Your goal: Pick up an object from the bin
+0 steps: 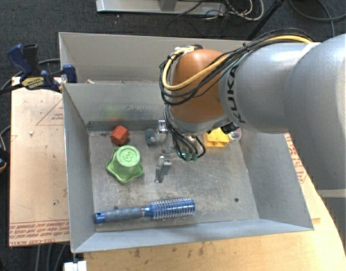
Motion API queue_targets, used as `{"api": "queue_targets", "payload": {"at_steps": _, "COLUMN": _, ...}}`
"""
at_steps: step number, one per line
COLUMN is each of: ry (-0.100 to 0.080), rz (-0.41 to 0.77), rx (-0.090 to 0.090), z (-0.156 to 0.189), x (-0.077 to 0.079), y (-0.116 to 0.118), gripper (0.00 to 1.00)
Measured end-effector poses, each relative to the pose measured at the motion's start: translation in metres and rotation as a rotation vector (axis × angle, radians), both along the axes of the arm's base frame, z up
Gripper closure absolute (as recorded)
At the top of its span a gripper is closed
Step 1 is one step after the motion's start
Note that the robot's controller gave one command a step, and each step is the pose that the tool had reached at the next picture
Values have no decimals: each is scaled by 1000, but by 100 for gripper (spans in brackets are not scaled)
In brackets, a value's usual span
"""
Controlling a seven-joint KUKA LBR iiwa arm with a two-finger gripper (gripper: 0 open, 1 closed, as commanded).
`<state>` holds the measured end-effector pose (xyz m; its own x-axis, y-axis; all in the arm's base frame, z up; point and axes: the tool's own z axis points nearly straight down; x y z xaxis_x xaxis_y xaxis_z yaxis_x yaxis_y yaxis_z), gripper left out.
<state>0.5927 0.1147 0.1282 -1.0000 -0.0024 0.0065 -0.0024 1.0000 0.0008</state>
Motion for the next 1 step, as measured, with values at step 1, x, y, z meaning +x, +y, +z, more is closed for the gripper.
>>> {"api": "queue_targets", "payload": {"at_steps": 1, "ry": -4, "rz": 232, "rx": 1, "z": -11, "x": -88, "y": -34, "gripper": 0}}
